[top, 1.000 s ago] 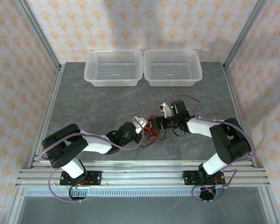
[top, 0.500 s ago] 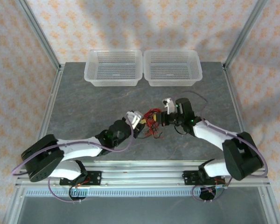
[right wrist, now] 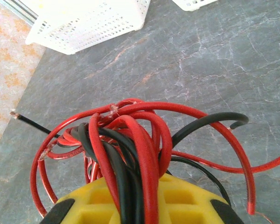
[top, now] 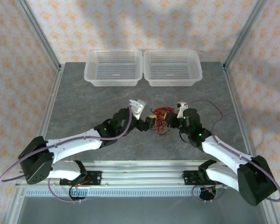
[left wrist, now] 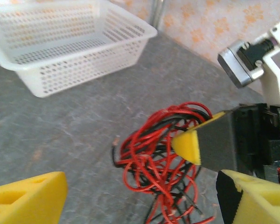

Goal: Untangle the cables

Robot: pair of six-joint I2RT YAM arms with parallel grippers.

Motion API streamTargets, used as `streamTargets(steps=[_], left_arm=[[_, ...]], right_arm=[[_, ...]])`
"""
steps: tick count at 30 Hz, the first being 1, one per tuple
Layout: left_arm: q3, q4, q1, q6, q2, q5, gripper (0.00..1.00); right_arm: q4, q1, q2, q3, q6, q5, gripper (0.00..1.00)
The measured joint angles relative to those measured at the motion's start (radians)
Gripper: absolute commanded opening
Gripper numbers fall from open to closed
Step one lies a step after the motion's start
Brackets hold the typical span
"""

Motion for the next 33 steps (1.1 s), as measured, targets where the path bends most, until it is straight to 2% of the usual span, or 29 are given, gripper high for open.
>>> streamTargets(steps=[10, 12, 13, 15, 19, 26, 29, 33], left_arm=[[0.019, 0.045, -0.011, -0.035, 0.184, 0.065, 0.85], [0.019, 0.078, -0.01, -0.035, 0.214, 0.071, 0.81], [0.019, 0.097, -0.007, -0.038, 0.229, 0.076, 0.76], [0.016, 0.138, 0.004, -0.047, 0.254, 0.089, 0.57], [-0.051, 0.262, 0.061, -0.085, 0.265, 0.127, 0.0], [-0.219, 0.447, 0.131, -0.15, 0.25, 0.218, 0.0], [-0.262, 0.481, 0.148, -0.183, 0.25, 0.224, 0.0], [-0.315, 0.549, 0.172, -0.24, 0.271, 0.212, 0.0]], right_arm=[[0.03, 0.0, 0.0, 0.0, -0.017, -0.039, 0.0], [0.04, 0.0, 0.0, 0.0, -0.018, -0.062, 0.0], [0.044, 0.0, 0.001, 0.0, -0.021, -0.076, 0.0], [0.05, 0.0, 0.006, 0.0, -0.029, -0.111, 0.0], [0.06, -0.019, 0.046, 0.0, -0.035, -0.196, 0.0], [0.075, -0.027, 0.203, 0.023, 0.029, -0.266, 0.01], [0.084, -0.027, 0.288, 0.038, 0.087, -0.262, 0.07], [0.071, -0.032, 0.37, 0.042, 0.159, -0.203, 0.2]])
